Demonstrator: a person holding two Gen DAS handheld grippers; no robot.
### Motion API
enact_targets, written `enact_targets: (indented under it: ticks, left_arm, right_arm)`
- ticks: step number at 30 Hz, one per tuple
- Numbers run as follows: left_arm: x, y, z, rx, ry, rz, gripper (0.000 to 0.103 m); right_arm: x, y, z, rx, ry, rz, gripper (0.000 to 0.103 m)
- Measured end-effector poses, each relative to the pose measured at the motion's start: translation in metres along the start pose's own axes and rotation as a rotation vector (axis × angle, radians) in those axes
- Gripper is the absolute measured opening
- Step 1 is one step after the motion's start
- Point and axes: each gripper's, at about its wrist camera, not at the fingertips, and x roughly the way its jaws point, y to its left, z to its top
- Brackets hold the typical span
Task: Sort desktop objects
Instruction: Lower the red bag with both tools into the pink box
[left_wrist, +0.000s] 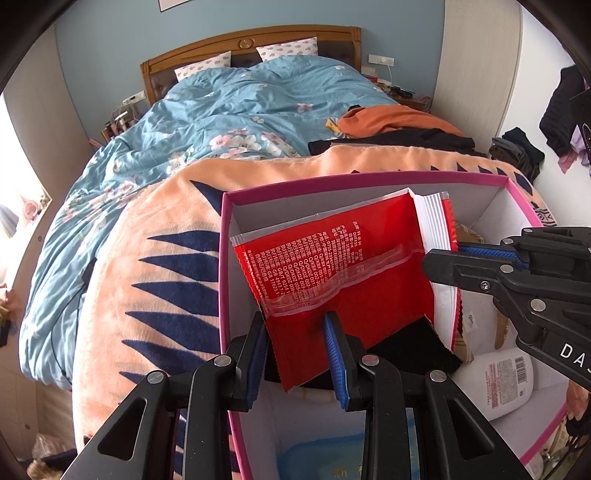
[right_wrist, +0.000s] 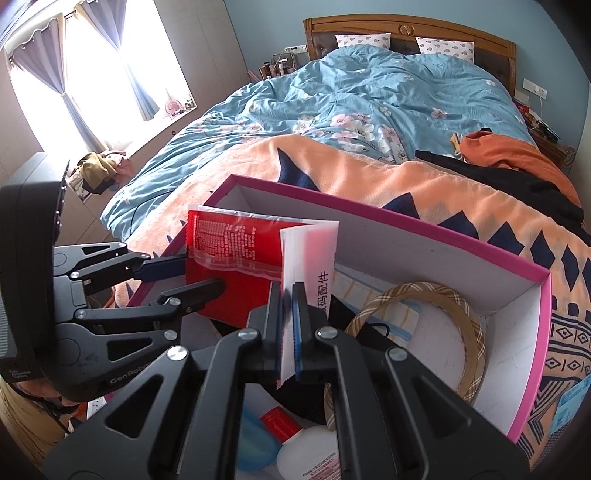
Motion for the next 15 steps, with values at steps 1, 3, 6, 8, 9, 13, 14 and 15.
enact_targets:
  ticks: [1,3,6,8,9,13,14,15]
  left_arm:
    - [0.0,0.0,0.0,0.003,0.001,0.003,0.03]
    - [0.0,-0.001,0.0,0.005,0.002,0.01,0.03]
    - [0.001,-0.004,0.0,0.015,0.002,0.028,0.03]
    - [0.002,-0.006,0.001,0.022,0.004,0.043,0.03]
    - [0.003,-0.007,0.001,0.023,0.006,0.046,0.03]
    - [0.004,-0.008,0.003,0.027,0.012,0.055,0.03]
    - [0.004,-0.008,0.003,0.025,0.014,0.054,0.03]
    - [0.004,-0.007,0.003,0.022,0.018,0.052,0.031]
  right_arm:
    - [0.001,0.0,0.001,0.001,0.002,0.0,0.006]
    - [0.003,-0.001,0.001,0.002,0.008,-0.002,0.006]
    - [0.006,-0.002,0.001,0.003,0.017,-0.006,0.006]
    - [0.008,-0.003,0.001,0.006,0.025,-0.005,0.006]
    - [0.009,-0.004,0.001,0.008,0.028,-0.003,0.006]
    - [0.01,-0.002,0.002,0.004,0.035,-0.006,0.006]
    - [0.011,-0.002,0.002,0.005,0.038,-0.007,0.006]
    - [0.012,-0.002,0.002,0.006,0.042,-0.008,0.006]
